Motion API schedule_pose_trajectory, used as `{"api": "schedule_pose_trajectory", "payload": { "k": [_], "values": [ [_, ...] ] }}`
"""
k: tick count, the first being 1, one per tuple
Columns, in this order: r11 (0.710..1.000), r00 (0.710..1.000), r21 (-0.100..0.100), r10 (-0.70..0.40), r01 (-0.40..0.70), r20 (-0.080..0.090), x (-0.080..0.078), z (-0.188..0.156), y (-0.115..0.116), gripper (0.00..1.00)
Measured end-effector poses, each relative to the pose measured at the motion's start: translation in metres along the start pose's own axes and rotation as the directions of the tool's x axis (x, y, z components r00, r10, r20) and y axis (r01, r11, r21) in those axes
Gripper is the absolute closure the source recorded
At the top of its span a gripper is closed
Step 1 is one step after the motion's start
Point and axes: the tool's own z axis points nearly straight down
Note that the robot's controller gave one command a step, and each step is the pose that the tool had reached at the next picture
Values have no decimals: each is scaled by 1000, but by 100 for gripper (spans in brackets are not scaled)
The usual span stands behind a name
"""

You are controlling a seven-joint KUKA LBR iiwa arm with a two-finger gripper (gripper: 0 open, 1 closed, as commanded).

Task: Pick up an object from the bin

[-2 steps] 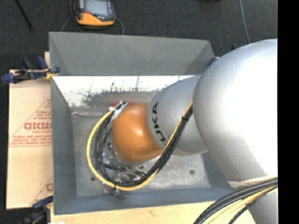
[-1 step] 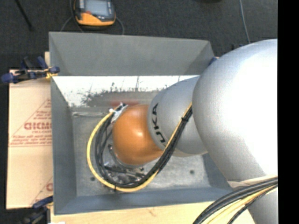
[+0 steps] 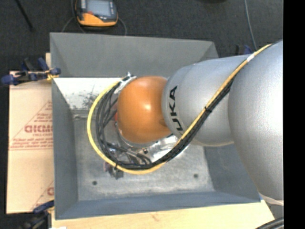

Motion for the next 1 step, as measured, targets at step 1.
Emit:
{"api": "schedule_pose_trajectory", "payload": {
  "k": [1],
  "values": [
    [999,999,0,50,-50,1,3,-73,8,100]
  ]
}}
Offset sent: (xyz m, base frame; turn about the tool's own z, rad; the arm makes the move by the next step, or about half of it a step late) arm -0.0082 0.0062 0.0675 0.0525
